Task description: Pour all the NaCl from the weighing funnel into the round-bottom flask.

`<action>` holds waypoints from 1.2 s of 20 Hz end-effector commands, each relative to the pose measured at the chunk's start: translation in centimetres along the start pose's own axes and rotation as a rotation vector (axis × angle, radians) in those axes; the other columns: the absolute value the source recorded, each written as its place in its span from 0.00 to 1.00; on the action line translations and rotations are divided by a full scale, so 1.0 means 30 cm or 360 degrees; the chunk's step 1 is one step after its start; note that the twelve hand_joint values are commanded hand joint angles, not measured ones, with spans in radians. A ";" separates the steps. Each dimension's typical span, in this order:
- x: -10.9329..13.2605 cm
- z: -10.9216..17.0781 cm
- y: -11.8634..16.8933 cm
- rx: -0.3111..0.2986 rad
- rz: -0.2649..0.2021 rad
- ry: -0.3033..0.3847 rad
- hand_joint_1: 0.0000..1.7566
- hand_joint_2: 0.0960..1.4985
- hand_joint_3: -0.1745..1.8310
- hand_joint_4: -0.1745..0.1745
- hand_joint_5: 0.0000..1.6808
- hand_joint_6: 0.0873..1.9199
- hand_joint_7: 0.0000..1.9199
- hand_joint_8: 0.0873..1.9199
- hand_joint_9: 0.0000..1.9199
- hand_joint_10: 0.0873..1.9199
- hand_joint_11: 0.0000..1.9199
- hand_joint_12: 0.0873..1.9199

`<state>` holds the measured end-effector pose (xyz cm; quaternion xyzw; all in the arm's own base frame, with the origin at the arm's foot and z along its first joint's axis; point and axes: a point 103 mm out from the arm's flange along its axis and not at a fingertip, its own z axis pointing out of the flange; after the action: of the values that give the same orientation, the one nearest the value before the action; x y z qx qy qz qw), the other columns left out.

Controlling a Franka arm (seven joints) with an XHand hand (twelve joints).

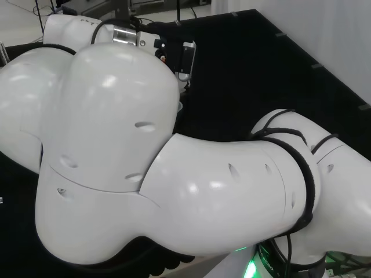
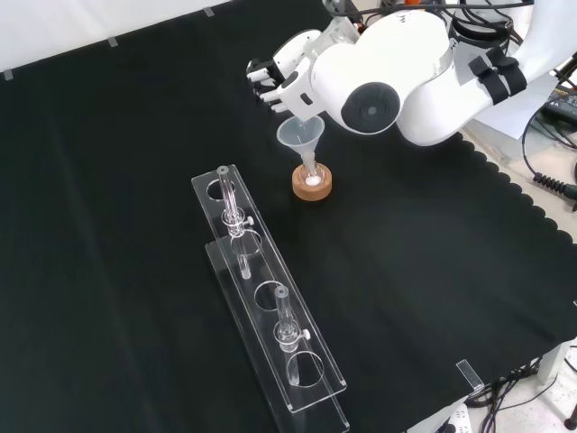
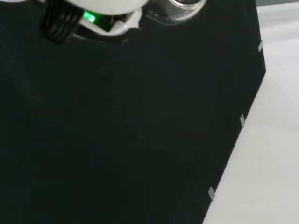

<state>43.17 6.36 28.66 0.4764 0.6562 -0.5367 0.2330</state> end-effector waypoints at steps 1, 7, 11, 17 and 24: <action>-0.007 0.015 0.002 -0.0010 0.0002 0.0038 0.62 0.40 0.48 0.97 0.67 0.48 0.42 0.32 0.58 0.17 0.43 0.52; -0.020 0.037 0.007 -0.0017 0.0002 0.0126 0.62 0.40 0.48 0.97 0.67 0.48 0.42 0.32 0.58 0.17 0.43 0.52; -0.027 0.059 0.015 -0.0023 -0.0012 0.0190 0.62 0.40 0.48 0.98 0.67 0.48 0.42 0.32 0.58 0.17 0.43 0.52; -0.034 0.092 0.028 -0.0041 -0.0016 0.0269 0.62 0.40 0.48 0.98 0.67 0.48 0.42 0.32 0.58 0.17 0.43 0.52; -0.041 0.142 0.043 -0.0071 -0.0026 0.0399 0.62 0.40 0.47 1.00 0.67 0.48 0.42 0.32 0.58 0.17 0.43 0.52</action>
<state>43.91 2.78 27.96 0.5225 0.6892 -0.4738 0.1662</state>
